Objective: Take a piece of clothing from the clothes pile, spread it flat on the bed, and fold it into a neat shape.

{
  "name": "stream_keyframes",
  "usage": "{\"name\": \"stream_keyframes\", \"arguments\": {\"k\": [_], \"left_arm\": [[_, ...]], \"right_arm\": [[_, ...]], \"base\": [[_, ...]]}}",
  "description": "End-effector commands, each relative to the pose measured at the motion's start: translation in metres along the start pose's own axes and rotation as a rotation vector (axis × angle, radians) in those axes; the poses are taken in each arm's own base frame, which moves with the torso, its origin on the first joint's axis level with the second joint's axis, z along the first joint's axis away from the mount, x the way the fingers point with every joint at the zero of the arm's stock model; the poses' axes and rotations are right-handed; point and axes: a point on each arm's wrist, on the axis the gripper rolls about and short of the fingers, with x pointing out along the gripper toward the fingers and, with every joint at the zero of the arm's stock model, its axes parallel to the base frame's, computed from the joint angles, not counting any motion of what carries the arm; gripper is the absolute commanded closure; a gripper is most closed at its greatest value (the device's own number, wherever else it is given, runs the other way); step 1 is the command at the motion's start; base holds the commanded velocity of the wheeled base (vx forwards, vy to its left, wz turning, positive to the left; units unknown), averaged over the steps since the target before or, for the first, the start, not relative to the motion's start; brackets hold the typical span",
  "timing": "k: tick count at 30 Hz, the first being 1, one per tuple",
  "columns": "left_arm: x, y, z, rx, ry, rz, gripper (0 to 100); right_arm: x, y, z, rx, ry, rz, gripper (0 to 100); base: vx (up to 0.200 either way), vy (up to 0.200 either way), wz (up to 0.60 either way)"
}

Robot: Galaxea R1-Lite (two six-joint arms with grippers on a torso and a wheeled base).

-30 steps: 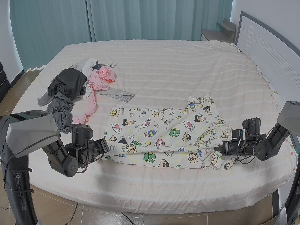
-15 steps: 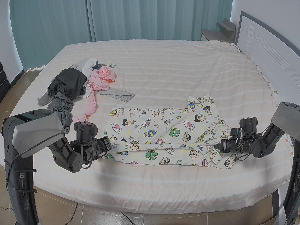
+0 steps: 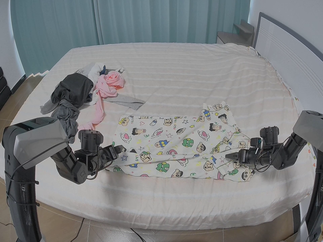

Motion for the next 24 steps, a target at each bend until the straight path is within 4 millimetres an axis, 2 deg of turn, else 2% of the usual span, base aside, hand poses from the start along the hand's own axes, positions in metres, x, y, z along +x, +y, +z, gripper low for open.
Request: {"name": "stream_keyframes", "arguments": {"k": [1, 10, 15, 17, 21, 24], "left_arm": [[-0.001, 0.005, 0.011, -0.047, -0.037, 0.014, 0], [-0.011, 0.013, 0.034, -0.084, -0.096, 0.022, 0], [-0.032, 0.013, 0.039, -0.124, -0.084, -0.011, 0], [-0.042, 0.011, 0.039, -0.122, -0.057, -0.05, 0], [-0.082, 0.003, 0.017, -0.078, 0.075, -0.173, 0], [-0.095, 0.006, 0.003, -0.027, 0.148, -0.208, 0]], "right_arm": [[-0.005, -0.005, 0.001, 0.016, -0.008, -0.012, 0], [-0.023, -0.012, 0.014, 0.038, -0.059, -0.032, 0], [-0.047, -0.014, 0.014, 0.057, -0.079, -0.053, 0], [-0.055, -0.012, 0.013, 0.058, -0.081, -0.053, 0], [-0.075, -0.004, 0.006, 0.053, -0.092, -0.05, 0], [-0.084, 0.003, 0.001, 0.038, -0.112, -0.038, 0]], "base": [[0.0, 0.0, 0.0], [0.0, 0.0, 0.0], [0.0, 0.0, 0.0], [0.0, 0.0, 0.0], [0.0, 0.0, 0.0], [0.0, 0.0, 0.0]]}}
